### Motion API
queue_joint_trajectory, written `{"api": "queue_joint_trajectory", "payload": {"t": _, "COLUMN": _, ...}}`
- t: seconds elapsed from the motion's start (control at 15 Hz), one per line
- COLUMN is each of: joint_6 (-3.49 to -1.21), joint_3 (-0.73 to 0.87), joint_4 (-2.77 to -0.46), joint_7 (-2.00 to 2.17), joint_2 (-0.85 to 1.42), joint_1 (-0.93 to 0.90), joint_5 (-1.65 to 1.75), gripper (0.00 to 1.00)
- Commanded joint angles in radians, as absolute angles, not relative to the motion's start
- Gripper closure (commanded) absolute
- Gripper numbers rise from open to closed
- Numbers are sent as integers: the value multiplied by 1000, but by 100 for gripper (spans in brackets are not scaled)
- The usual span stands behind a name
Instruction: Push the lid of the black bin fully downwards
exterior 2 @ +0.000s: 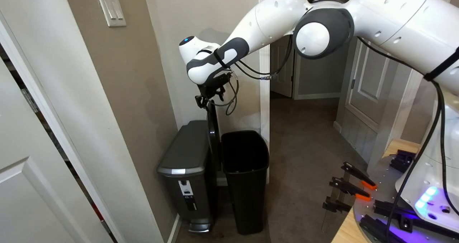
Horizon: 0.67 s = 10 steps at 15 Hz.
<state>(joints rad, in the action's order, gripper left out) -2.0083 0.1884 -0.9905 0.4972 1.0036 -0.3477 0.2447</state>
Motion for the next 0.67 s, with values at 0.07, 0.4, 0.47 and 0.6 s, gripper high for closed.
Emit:
{"api": "queue_joint_trajectory", "payload": {"t": 0.07, "joint_6": -1846, "joint_3": 241, "joint_4": -994, "joint_7": 527, "joint_2": 986, "joint_1": -395, "joint_5": 318, "gripper": 0}}
{"api": "queue_joint_trajectory", "payload": {"t": 0.4, "joint_6": -1542, "joint_3": 236, "joint_4": -1015, "joint_7": 465, "joint_2": 984, "joint_1": -406, "joint_5": 303, "gripper": 0}}
{"api": "queue_joint_trajectory", "payload": {"t": 0.47, "joint_6": -1486, "joint_3": 236, "joint_4": -1013, "joint_7": 461, "joint_2": 990, "joint_1": -407, "joint_5": 304, "gripper": 0}}
{"api": "queue_joint_trajectory", "payload": {"t": 0.6, "joint_6": -1362, "joint_3": 237, "joint_4": -994, "joint_7": 451, "joint_2": 1006, "joint_1": -408, "joint_5": 307, "gripper": 0}}
